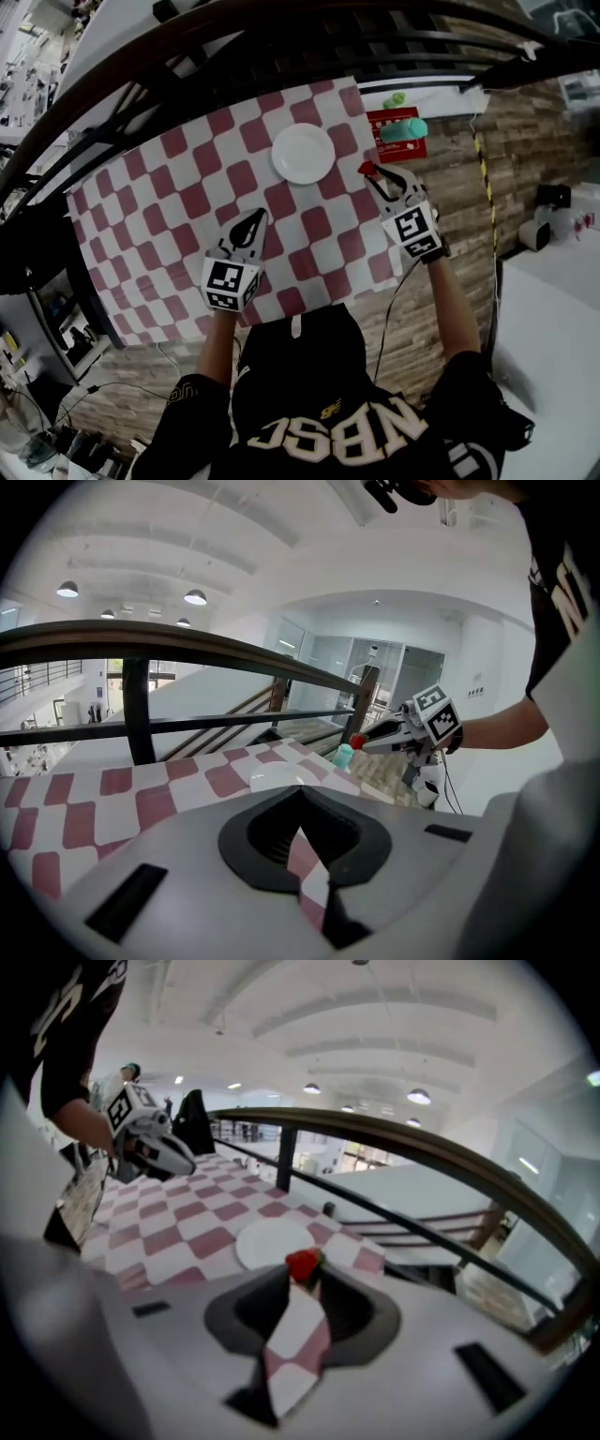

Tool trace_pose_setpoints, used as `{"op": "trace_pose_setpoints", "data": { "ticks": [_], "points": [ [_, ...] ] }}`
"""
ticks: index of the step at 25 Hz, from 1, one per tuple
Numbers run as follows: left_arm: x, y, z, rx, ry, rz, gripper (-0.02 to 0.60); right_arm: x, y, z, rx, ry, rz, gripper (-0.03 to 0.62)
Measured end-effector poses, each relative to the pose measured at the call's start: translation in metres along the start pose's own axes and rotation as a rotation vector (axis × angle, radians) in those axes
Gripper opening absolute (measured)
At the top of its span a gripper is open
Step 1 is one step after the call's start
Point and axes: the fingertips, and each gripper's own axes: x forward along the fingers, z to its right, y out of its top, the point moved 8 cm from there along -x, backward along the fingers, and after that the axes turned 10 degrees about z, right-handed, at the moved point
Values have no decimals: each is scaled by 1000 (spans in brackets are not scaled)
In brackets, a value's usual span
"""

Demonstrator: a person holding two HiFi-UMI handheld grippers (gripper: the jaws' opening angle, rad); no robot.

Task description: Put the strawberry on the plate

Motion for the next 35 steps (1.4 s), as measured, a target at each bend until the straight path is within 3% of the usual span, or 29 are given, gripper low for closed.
{"op": "trace_pose_setpoints", "data": {
  "ticks": [17,27,32,35],
  "points": [
    [61,-34,-8,3,-67,-65,13,138,9,-31,-250,449,-26,107],
    [67,-35,1,12,-127,-87,13,161,9,-50,-308,531,-109,109],
    [63,-36,6,24,-135,-95,14,162,13,-54,-311,562,-95,111],
    [59,-33,9,36,-140,-91,13,159,15,-54,-318,556,-95,158]
  ]
}}
